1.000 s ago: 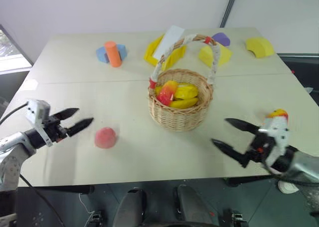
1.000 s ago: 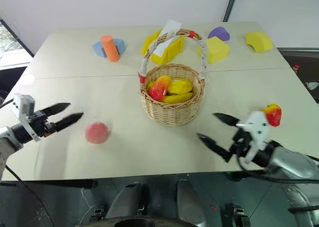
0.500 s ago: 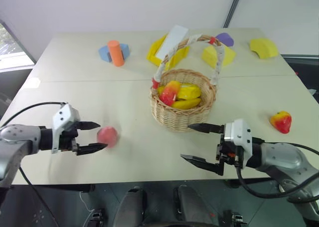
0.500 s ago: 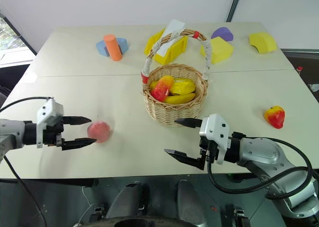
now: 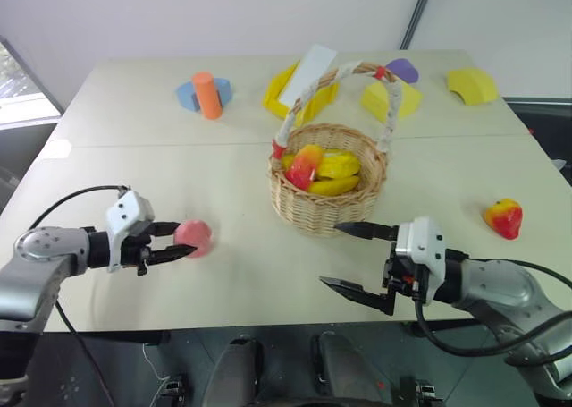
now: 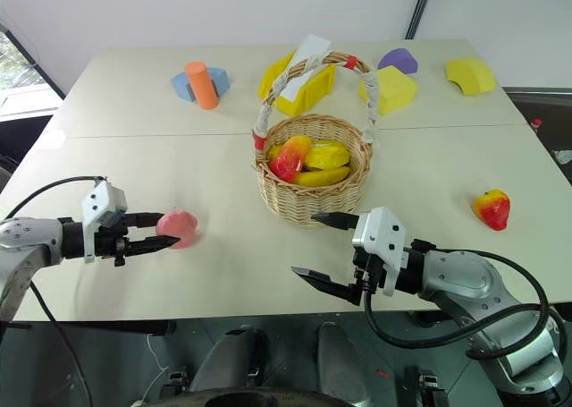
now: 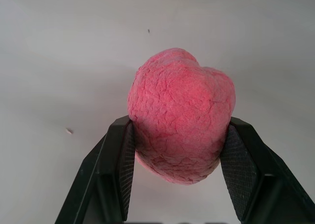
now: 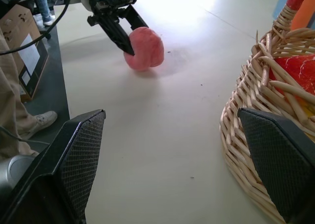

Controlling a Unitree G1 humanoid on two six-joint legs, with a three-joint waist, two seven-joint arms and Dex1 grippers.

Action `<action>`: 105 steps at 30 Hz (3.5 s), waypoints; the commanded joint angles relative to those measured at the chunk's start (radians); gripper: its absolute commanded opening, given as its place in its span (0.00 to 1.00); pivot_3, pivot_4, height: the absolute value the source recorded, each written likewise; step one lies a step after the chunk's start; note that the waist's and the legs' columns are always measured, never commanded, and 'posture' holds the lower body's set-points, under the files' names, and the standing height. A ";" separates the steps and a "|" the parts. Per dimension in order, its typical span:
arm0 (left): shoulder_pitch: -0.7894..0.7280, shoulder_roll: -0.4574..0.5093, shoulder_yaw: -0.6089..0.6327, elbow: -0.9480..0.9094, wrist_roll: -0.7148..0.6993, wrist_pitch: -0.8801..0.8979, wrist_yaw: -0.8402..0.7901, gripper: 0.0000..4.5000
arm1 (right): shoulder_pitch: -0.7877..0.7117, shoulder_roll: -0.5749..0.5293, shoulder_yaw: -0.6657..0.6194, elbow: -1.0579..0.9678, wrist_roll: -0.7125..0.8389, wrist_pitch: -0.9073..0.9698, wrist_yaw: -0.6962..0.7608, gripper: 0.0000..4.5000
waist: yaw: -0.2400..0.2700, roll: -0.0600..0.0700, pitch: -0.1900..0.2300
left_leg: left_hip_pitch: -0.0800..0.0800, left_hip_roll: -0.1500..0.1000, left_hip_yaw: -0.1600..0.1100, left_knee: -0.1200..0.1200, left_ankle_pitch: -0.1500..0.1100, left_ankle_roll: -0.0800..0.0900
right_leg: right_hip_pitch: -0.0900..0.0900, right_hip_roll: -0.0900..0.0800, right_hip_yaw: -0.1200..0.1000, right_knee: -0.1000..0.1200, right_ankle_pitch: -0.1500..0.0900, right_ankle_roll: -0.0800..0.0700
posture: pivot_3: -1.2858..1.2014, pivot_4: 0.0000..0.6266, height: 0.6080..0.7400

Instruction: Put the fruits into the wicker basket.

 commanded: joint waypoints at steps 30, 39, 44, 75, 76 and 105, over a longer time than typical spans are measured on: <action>-0.599 -0.653 -0.399 -0.174 0.107 0.152 0.535 0.99 | -0.004 0.032 -0.246 0.076 0.035 0.012 -0.138 1.00 | 0.004 -0.002 0.000 | 0.001 -0.001 0.001 0.003 0.000 0.001 | 0.001 0.004 0.000 0.002 0.001 0.002 | 0.52 0.24 1.00; -0.432 -0.510 -0.317 -0.389 -0.183 0.215 0.288 0.99 | 0.048 0.051 -0.514 0.409 -0.107 -0.027 -0.286 1.00 | 0.003 -0.002 -0.001 | 0.001 -0.002 0.001 0.003 0.000 0.001 | 0.002 0.003 0.001 0.002 0.001 0.002 | 0.52 0.24 1.00; -0.418 -0.499 -0.412 -0.415 -0.237 0.272 0.227 0.99 | 0.009 0.048 -0.515 0.578 -0.237 -0.028 -0.419 1.00 | 0.002 0.000 -0.002 | 0.001 -0.002 0.002 0.004 0.000 0.001 | 0.003 0.003 0.002 0.002 0.001 0.001 | 0.52 0.24 1.00; -0.371 -0.431 -0.297 -0.268 -0.132 0.116 0.226 1.00 | -0.086 0.022 -0.443 0.467 -0.198 -0.073 -0.261 0.50 | -0.009 0.006 -0.002 | 0.003 -0.001 0.004 0.003 0.000 0.001 | 0.003 0.006 0.003 0.004 0.000 0.002 | 0.52 0.24 1.00; -0.352 -0.412 -0.265 -0.251 -0.131 0.109 0.225 1.00 | -0.095 0.014 -0.431 0.360 -0.111 -0.029 -0.222 0.50 | -0.010 0.006 -0.003 | 0.004 0.000 0.004 0.003 0.000 0.001 | 0.003 0.007 0.003 0.004 0.000 0.002 | 0.52 0.24 1.00; -0.196 -0.336 -0.130 -0.241 -0.128 0.060 0.262 1.00 | -0.383 0.140 -0.192 0.157 -0.021 0.191 -0.261 0.98 | -0.001 0.004 -0.002 | -0.001 -0.002 0.000 0.002 0.000 0.001 | 0.000 0.001 0.000 0.001 0.000 0.001 | 0.52 0.24 1.00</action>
